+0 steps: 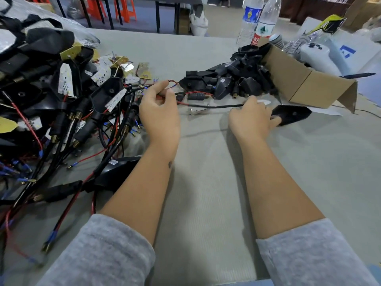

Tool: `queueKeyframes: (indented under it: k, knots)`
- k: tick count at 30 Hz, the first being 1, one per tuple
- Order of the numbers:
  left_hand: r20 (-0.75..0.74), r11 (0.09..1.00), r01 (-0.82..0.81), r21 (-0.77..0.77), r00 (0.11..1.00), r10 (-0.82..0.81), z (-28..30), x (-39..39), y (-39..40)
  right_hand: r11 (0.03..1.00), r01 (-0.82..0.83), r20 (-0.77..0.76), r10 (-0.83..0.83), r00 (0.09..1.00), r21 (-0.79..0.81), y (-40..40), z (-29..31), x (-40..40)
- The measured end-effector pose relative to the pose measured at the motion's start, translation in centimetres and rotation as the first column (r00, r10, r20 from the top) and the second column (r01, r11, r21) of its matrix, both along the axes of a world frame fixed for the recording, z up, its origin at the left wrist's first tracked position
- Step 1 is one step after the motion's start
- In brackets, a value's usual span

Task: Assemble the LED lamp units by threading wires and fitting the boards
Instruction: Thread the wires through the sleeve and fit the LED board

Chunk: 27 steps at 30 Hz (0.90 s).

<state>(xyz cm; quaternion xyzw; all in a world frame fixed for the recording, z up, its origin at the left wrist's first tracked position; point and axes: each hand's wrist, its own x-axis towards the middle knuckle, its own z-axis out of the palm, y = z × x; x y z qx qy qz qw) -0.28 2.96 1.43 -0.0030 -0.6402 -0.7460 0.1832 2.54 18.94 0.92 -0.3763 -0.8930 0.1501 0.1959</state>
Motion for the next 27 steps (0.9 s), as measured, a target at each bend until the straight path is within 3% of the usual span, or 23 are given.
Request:
queueKeyframes:
  k: [4, 8, 10, 11, 15, 17, 19, 21, 24, 27]
  knots:
    - [0.064, 0.997, 0.009, 0.081, 0.998, -0.015, -0.5, -0.5, -0.1, 0.976, -0.215, -0.238, 0.203, 0.950, -0.026, -0.3, 0.2, -0.3]
    - [0.085, 0.983, -0.036, 0.180, 0.996, 0.021, -0.6, -0.7, -0.3, 0.882, -0.469, -0.647, 0.332, 0.687, -0.045, -2.0, 0.5, -0.6]
    - [0.063, 0.969, -0.003, 0.248, 0.998, -0.013, -0.5, -0.5, -0.4, 0.865, -0.501, -0.734, 0.362, 0.574, 0.034, -2.7, 0.8, -0.3]
    - [0.053, 0.968, 0.021, 0.251, 0.998, -0.035, -0.6, -0.5, -0.4, 0.880, -0.468, -0.732, 0.372, 0.571, 0.081, -2.8, 0.8, -0.2]
    - [0.091, 0.988, 0.093, 0.126, 0.990, -0.104, -1.1, -0.7, 0.1, 0.972, -0.235, -0.620, 0.188, 0.762, 0.006, -2.5, 0.8, -0.1]
    - [0.127, 0.993, 0.108, 0.044, 0.986, -0.112, -1.3, -1.1, 0.3, 0.975, -0.181, -0.507, 0.091, 0.857, -0.132, -1.9, 0.6, -0.1]
    - [0.138, 0.992, 0.121, -0.037, 0.984, -0.115, -1.4, -1.0, 0.3, 0.927, -0.174, -0.462, 0.000, 0.887, -0.333, -1.6, 0.5, -0.1]
    - [0.132, 0.987, 0.148, -0.064, 0.981, -0.139, -1.2, -0.7, 0.5, 0.856, -0.203, -0.566, -0.121, 0.815, -0.475, -1.5, 0.5, -0.4]
    - [0.076, 0.978, 0.205, 0.042, 0.975, -0.208, -0.8, -0.1, 0.6, 0.781, -0.272, -0.736, -0.322, 0.596, -0.562, -1.7, 0.8, -0.7]
    - [0.049, 0.969, 0.196, 0.151, 0.978, -0.205, -0.6, -0.1, 0.4, 0.686, -0.330, -0.735, -0.452, 0.506, -0.649, -1.8, 0.9, -1.0]
